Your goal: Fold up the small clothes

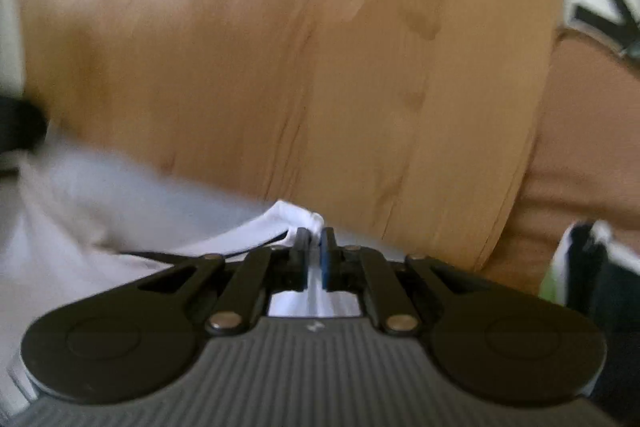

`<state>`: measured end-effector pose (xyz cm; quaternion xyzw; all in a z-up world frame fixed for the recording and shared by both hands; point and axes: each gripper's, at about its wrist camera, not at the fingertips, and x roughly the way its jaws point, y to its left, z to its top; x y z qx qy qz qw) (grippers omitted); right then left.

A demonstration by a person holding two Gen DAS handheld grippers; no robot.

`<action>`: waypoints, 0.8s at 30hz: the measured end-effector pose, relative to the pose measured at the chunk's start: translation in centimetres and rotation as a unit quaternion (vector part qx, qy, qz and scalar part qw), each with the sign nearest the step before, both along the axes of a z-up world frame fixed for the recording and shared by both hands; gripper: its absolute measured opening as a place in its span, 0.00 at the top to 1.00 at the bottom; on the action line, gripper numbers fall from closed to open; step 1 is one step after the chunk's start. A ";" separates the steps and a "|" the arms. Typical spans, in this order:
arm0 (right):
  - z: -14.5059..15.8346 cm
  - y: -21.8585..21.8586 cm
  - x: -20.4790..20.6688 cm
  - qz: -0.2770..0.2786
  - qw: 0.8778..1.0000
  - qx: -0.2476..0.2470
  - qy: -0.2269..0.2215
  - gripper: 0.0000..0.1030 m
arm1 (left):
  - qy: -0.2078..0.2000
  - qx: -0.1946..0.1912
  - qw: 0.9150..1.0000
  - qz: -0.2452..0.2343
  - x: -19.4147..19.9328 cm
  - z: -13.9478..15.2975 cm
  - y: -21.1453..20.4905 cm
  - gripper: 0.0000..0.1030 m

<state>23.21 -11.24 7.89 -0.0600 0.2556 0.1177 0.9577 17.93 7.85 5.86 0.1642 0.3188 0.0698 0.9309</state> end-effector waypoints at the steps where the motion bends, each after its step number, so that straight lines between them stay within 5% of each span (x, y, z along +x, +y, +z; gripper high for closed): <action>1: 0.6 -0.1 0.6 -0.008 1.000 0.011 -0.008 0.92 | -0.008 -0.006 1.000 0.006 1.1 0.5 -0.2 0.94; 4: -0.8 0.9 1.8 -0.034 0.999 -0.009 -0.015 0.92 | -0.005 -0.025 0.999 0.035 3.9 -0.4 -0.9 0.94; 7: -5.5 1.8 3.7 -0.034 0.996 -0.031 0.083 0.90 | 0.028 0.034 0.996 0.072 6.3 -4.0 -1.6 0.91; 9: -6.2 1.6 2.3 -0.038 0.996 -0.041 0.067 0.57 | 0.061 0.031 0.995 0.072 6.5 -5.4 -1.3 0.90; 12: -4.4 -0.2 0.3 -0.032 0.997 -0.015 0.073 0.54 | 0.050 0.025 0.997 0.050 4.5 -4.6 -0.4 0.85; 15: -2.5 -2.2 -2.4 -0.031 0.998 0.000 0.060 0.54 | 0.041 0.040 0.997 0.045 1.4 -3.4 0.8 0.67; 19: -0.6 -4.1 -8.1 -0.002 0.997 0.029 0.065 0.54 | 0.042 0.051 0.996 0.054 -4.8 -1.9 2.9 0.63; 24: -1.1 -3.4 -14.2 0.045 0.995 0.042 0.082 0.54 | 0.067 -0.054 0.995 0.059 -12.7 -0.6 6.7 0.45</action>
